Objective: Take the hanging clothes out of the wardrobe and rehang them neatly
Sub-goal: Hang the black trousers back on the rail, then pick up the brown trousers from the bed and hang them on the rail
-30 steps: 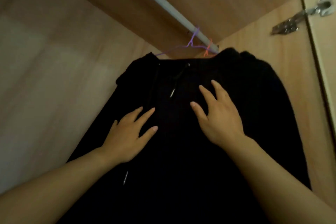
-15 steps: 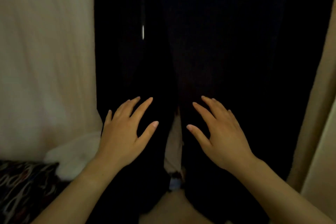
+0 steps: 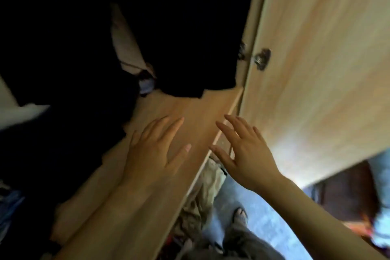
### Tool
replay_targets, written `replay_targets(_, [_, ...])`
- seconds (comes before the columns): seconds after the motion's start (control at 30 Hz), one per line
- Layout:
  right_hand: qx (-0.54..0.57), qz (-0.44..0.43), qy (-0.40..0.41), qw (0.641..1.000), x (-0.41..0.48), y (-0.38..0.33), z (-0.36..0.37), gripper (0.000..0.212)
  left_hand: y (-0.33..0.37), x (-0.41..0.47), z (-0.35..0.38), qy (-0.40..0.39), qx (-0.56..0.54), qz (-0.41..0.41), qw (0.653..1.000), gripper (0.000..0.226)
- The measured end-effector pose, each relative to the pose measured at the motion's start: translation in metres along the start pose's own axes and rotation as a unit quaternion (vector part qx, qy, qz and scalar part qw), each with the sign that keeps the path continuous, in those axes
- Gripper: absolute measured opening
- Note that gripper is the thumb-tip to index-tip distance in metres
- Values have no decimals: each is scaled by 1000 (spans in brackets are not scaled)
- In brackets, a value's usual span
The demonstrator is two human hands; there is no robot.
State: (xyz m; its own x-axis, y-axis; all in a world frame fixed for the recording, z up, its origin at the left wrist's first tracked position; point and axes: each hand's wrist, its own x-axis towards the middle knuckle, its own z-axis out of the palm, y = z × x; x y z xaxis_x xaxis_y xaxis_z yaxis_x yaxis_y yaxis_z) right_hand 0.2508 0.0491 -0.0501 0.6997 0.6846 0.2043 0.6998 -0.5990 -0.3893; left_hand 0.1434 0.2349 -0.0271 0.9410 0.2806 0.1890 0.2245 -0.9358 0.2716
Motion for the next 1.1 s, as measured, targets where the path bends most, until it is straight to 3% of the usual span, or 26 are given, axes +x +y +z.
replay_targets(0.1, [5,84,-9,996,-51,20,4,65,27,-15,32,-46,-41,49,997,55])
replay_targets(0.27, [25,205,-1,979,-120,54,0,65,75,-16,67,-134,-58,119,982,60])
replay_targets(0.5, [25,342,78,936,-220,122,-35,64,192,-3,118,-209,-69,239,946,64])
replay_targets(0.73, [1,453,139,881,-355,224,-102,63,382,-15,190,-256,-110,356,892,63])
replay_targets(0.9, [-48,536,166,826,-458,296,-157,62,540,-41,241,-280,-158,447,835,61])
replay_targets(1.1, [-58,582,180,791,-520,371,-209,62,674,-38,271,-284,-125,516,798,63])
